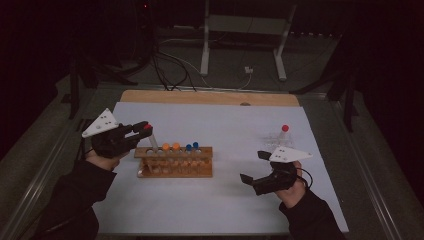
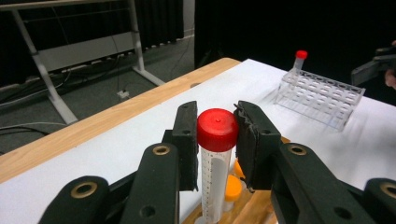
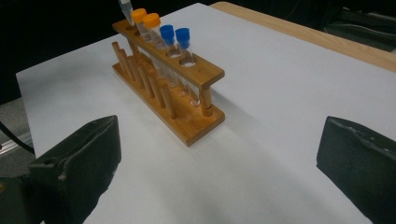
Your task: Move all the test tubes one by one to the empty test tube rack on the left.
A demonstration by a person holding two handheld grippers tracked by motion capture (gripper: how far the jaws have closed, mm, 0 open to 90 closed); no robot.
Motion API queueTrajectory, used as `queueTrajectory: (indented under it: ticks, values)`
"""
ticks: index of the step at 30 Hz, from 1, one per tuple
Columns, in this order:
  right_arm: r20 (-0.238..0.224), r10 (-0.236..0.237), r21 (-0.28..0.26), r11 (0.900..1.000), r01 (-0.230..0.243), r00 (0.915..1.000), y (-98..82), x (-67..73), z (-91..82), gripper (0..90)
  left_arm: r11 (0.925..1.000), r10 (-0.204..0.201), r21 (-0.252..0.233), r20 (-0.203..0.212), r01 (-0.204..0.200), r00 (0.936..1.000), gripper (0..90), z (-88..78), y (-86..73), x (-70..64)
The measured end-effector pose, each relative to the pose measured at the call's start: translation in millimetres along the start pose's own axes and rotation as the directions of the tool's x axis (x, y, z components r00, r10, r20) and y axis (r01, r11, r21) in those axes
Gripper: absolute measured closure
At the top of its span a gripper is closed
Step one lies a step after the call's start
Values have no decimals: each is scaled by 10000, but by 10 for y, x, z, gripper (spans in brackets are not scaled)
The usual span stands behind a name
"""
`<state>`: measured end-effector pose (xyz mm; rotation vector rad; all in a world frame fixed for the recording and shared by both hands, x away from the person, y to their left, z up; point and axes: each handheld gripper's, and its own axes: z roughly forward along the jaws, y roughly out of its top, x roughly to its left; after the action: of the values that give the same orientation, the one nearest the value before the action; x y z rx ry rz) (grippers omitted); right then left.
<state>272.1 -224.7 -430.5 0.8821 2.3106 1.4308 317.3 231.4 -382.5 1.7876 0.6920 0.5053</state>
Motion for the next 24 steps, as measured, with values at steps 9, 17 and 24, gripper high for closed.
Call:
queueTrajectory:
  ticks: [9,17,24]
  values:
    - [-8,-13,55,10000,14,10000,-11,-4,3,0,9999,-22,130,47,21,10000,717,148,-159,22]
    - [-38,-4,103,9999,4,10000,-21,-10,7,0,9991,-151,408,85,148,9998,717,228,-325,36]
    - [-33,6,95,10000,-6,10000,-21,-11,3,0,9970,-191,757,113,182,9998,717,302,-474,24]
